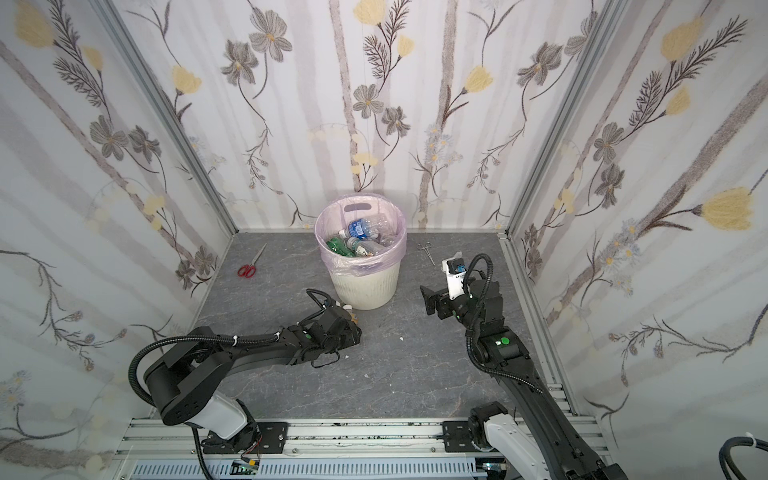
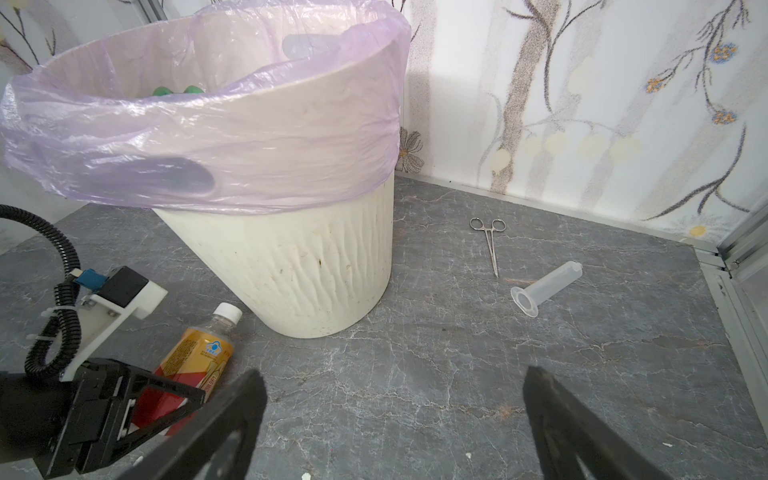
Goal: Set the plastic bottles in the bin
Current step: 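Lower the left gripper onto the orange-red bottle and close it, then lift the orange-red bottle with the left gripper and carry it over the bin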
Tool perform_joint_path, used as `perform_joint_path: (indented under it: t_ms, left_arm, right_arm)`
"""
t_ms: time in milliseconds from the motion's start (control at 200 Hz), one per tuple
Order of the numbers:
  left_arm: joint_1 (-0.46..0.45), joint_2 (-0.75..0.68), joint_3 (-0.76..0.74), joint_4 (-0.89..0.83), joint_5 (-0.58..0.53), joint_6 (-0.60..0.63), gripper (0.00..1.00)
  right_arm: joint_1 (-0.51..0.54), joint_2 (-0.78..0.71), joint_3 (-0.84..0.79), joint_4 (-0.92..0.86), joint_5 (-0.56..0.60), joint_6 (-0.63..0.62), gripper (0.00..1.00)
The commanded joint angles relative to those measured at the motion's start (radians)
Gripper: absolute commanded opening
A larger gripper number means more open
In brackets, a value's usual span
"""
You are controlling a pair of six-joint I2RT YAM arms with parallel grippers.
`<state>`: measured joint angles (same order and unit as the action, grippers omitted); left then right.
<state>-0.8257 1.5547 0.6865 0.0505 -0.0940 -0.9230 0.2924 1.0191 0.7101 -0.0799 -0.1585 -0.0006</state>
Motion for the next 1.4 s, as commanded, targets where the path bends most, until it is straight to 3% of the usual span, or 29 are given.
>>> perform_joint_path:
  t_ms: [0,275,445,605,815,1040,1204,1394]
  left_arm:
    - [0.0,-0.039,-0.018,-0.02,-0.032,-0.01,0.5]
    - [0.02,-0.201,-0.066,-0.032,-0.072,-0.052,0.49]
    - [0.067,-0.39,-0.108,-0.109,-0.122,-0.056,0.48]
    - [0.094,-0.534,-0.063,-0.276,-0.224,-0.029,0.49]
    - [0.205,-0.65,0.043,-0.414,-0.248,0.066,0.5]
    - [0.35,-0.628,0.239,-0.455,-0.152,0.271,0.54]
    - [0.378,-0.524,0.424,-0.457,-0.028,0.438,0.56]
    - [0.38,-0.363,0.661,-0.453,0.109,0.551,0.56]
  right_arm:
    - [-0.001,-0.001,-0.002,0.047,-0.003,0.008,0.97]
    - [-0.001,-0.004,-0.003,0.048,-0.004,0.008,0.97]
    - [-0.002,-0.004,-0.003,0.049,-0.009,0.009,0.97]
    - [-0.002,-0.001,-0.003,0.052,-0.011,0.007,0.97]
    - [-0.001,-0.006,-0.003,0.049,-0.018,0.007,0.97]
    - [-0.001,-0.008,0.002,0.043,-0.018,0.003,0.97]
    - [-0.001,-0.019,0.003,0.039,-0.02,0.003,0.98]
    - [-0.001,-0.03,0.009,0.034,-0.024,0.004,0.97]
